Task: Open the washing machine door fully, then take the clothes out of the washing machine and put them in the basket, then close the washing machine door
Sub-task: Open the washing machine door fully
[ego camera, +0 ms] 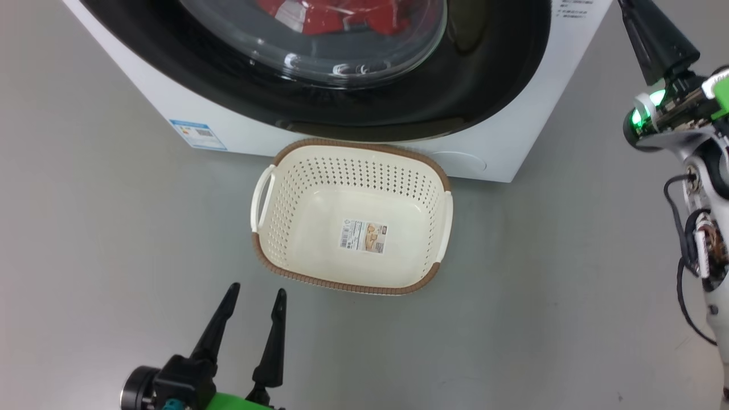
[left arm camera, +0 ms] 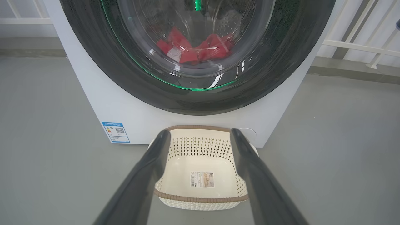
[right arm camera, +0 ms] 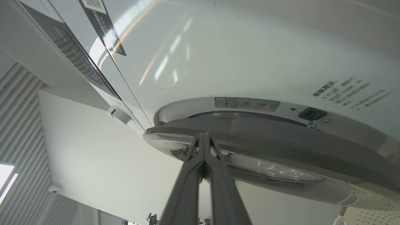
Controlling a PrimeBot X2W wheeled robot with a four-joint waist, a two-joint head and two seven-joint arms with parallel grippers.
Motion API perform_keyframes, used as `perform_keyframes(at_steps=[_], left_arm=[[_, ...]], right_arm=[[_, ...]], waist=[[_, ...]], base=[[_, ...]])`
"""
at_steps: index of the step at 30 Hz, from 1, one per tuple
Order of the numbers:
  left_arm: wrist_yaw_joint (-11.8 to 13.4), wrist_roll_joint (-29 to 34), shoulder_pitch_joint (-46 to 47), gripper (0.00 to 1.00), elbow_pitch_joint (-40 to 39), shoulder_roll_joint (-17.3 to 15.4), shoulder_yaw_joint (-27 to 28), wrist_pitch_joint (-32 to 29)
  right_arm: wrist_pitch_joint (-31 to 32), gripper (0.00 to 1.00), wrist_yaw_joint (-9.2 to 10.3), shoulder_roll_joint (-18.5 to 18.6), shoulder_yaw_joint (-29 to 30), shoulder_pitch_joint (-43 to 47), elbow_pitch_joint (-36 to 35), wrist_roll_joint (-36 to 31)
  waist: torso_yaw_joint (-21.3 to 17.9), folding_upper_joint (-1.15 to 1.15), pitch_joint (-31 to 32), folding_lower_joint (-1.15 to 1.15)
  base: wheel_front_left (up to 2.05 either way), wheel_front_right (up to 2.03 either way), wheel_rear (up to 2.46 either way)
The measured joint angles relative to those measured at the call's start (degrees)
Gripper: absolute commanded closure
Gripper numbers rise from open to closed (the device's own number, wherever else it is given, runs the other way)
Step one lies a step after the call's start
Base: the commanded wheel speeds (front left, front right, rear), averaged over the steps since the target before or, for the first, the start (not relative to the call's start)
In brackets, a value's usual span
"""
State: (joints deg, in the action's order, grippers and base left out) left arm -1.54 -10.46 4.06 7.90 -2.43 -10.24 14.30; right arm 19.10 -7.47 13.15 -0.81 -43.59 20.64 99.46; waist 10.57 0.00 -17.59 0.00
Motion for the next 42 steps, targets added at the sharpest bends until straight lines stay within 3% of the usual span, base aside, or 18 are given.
perform_keyframes(at_steps=[5, 15, 27, 42], left_arm=[[0.0, -0.49, 2.03, 0.0, 0.11, 0.02, -1.34, 0.01], [0.53, -1.78, 3.79, 0.0, 0.16, 0.05, -3.47, 0.01], [1.33, -3.85, 5.72, 0.0, 0.2, 0.13, -5.86, 0.18], [1.77, -4.59, 5.85, 0.0, 0.7, 0.15, -6.25, 0.18]], right_arm=[[7.1, 1.0, 0.0, 1.08, 0.62, -4.92, 3.9, -0.15], [14.46, 1.0, 0.0, 2.67, 2.05, -12.39, 12.01, -0.36], [17.94, 1.0, 0.0, 4.3, 0.3, -17.7, 18.24, -3.89], [21.64, 1.0, 0.03, 3.49, -1.93, -15.14, 17.28, -6.67]], waist=[[1.1, 0.0, -1.82, 0.0], [3.13, 0.0, -4.62, 0.0], [5.53, 0.0, -7.15, 0.0], [5.46, 0.0, -4.21, 0.0]], base=[[0.0, 0.0, 0.0], [0.0, 0.0, 0.0], [0.0, 0.0, 0.0], [0.0, 0.0, 0.0]])
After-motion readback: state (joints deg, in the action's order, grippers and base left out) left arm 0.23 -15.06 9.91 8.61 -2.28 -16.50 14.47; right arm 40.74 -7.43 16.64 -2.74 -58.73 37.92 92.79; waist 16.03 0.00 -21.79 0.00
